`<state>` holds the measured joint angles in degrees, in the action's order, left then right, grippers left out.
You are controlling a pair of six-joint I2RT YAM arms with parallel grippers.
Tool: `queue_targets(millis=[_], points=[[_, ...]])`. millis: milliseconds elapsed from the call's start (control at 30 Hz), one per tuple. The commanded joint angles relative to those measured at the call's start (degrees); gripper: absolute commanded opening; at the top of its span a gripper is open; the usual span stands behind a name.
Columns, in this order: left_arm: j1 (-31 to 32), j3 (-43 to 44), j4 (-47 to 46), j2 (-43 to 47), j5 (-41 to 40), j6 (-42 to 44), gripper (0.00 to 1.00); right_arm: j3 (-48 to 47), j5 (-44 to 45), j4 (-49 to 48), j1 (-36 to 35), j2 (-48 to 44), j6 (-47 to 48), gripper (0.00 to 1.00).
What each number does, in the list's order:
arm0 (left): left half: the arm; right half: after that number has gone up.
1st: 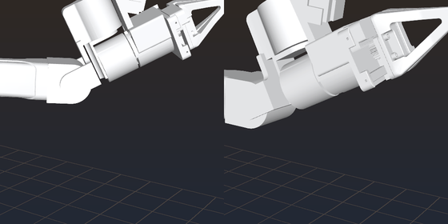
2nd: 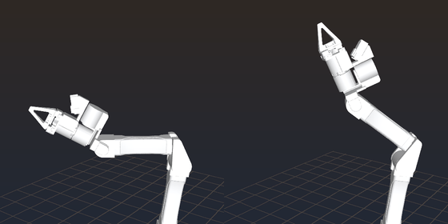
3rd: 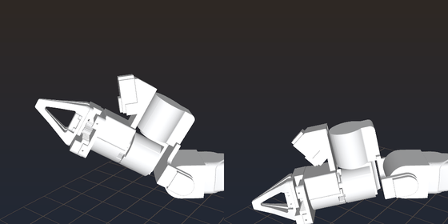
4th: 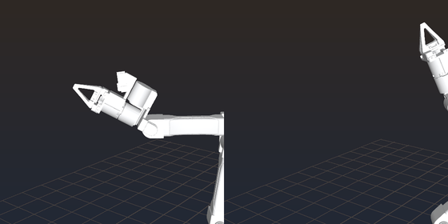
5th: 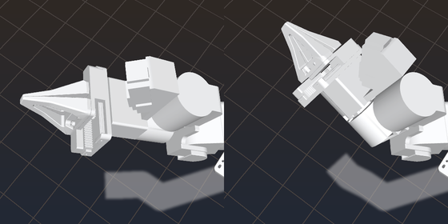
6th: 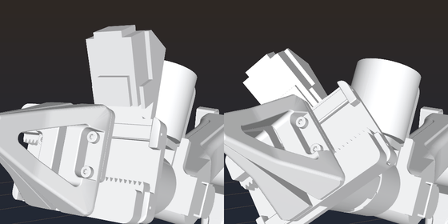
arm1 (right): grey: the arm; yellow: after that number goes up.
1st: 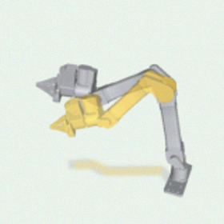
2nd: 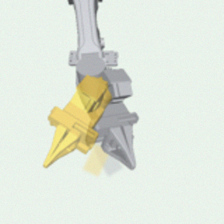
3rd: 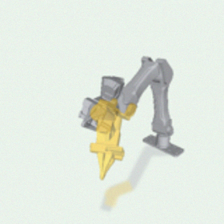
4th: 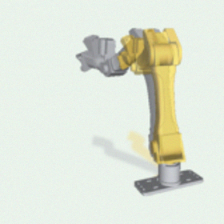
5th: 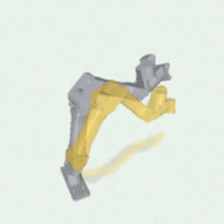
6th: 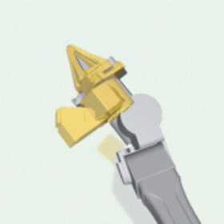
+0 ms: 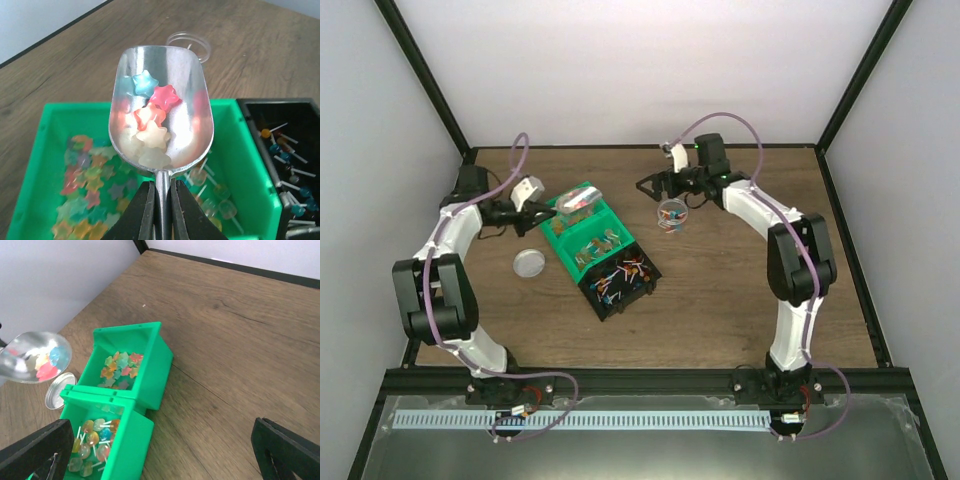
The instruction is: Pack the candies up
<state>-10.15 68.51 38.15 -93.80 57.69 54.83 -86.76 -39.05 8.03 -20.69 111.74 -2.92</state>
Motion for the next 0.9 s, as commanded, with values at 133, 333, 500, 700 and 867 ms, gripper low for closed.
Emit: queue_targets(millis=[133, 333, 500, 700, 867], points=[[11.39, 4.57, -1.66, 0.35, -3.31, -6.79, 0.04, 7.18, -3.38, -0.23, 5.02, -7.41, -3.07, 1.0], [17.38, 6.27, -4.87, -2.48, -6.63, -10.75, 0.04, 11.73, -3.95, -1.93, 7.36, -8.84, -4.85, 1.0], [21.13, 9.56, -5.21, -6.72, -9.74, -12.78, 0.04, 11.68, -4.14, -2.74, 9.35, -7.84, -6.51, 1.0], [24.09, 13.65, -4.45, -10.8, -12.74, -14.3, 0.04, 12.09, -3.0, -3.37, 10.11, -7.65, -6.74, 1.0], [26.76, 18.26, -1.47, -14.64, -16.33, -14.4, 0.04, 12.15, -2.84, -3.49, 10.14, -7.17, -6.66, 1.0]])
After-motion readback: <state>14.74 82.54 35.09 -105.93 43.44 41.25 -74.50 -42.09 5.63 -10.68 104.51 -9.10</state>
